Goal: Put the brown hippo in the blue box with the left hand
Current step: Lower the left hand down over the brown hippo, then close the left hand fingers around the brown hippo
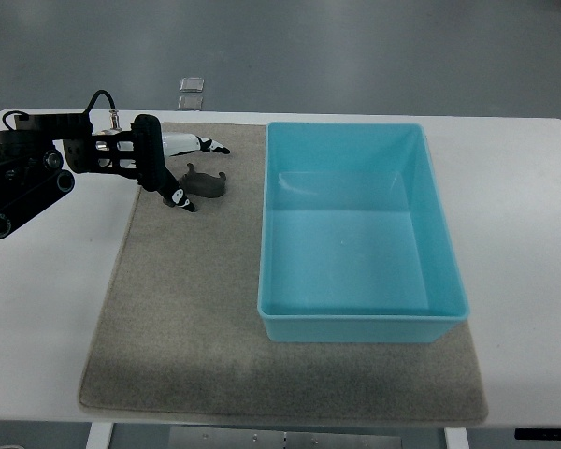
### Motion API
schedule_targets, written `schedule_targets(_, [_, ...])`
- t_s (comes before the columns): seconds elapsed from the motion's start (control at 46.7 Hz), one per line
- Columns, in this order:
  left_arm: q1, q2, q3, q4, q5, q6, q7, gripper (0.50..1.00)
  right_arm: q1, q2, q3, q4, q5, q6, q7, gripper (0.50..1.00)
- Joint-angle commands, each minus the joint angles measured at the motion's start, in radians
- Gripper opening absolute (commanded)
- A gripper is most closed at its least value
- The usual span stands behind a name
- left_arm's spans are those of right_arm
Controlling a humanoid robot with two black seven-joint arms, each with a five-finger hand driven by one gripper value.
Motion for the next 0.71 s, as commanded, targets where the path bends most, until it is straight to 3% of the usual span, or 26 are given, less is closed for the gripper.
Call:
schedule_targets(0.0, [-0.001,0.000,0.000,0.000,0.021,0.001,0.000,0.992,0.000,0.000,0.000,0.000,0.000,0.000,0.000,0.936])
schedule_targets(0.235, [-0.001,0.003,0.000,0.002,0.116,0.001,0.000,0.966,0.000,0.000,0.000,0.000,0.000,0.000,0.000,0.936])
schedule_targets(0.492, [-0.001,0.006,0.000,-0.003,0.136,-0.001,0.003,0.776,0.000,0.000,0.000,0.000,0.000,0.000,0.000,0.936])
schedule_targets(0.621, [-0.002,0.004,0.000,-0.003,0.136,-0.001,0.003,0.718,0.000,0.000,0.000,0.000,0.000,0.000,0.000,0.936])
schedule_targets(0.685, [-0.002,0.003,0.000,-0.003,0.136,-0.001,0.003,0.713,0.000,0.000,0.000,0.000,0.000,0.000,0.002,0.936])
